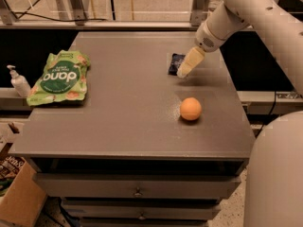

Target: Move rxbar blueberry near green rice chip bag

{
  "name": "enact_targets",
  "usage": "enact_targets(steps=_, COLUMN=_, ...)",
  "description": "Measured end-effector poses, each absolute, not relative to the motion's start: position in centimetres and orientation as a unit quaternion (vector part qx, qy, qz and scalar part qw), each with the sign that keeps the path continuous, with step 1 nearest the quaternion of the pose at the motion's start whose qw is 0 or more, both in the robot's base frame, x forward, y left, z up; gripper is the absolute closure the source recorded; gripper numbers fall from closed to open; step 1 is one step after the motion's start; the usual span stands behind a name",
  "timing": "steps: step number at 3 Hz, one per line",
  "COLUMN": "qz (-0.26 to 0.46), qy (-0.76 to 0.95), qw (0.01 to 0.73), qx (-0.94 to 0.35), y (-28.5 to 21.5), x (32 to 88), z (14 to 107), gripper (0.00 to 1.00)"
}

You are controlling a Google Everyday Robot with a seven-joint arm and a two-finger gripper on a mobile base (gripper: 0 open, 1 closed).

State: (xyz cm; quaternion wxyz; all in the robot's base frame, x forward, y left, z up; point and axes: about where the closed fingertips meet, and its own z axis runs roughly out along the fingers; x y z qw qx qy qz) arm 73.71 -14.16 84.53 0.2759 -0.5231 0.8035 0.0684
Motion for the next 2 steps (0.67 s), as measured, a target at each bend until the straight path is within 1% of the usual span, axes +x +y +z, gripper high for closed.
enact_targets(steps=1, qz=0.062, qy=0.807, qw=0.278, qx=-0.518, y=-13.9, x=74.05, z=83.1, gripper=0.18)
enact_targets(steps=2, qz=0.06, qy=0.808, qw=0.281, qx=-0.515, y=-13.67, x=74.14, z=82.4, gripper=0.4)
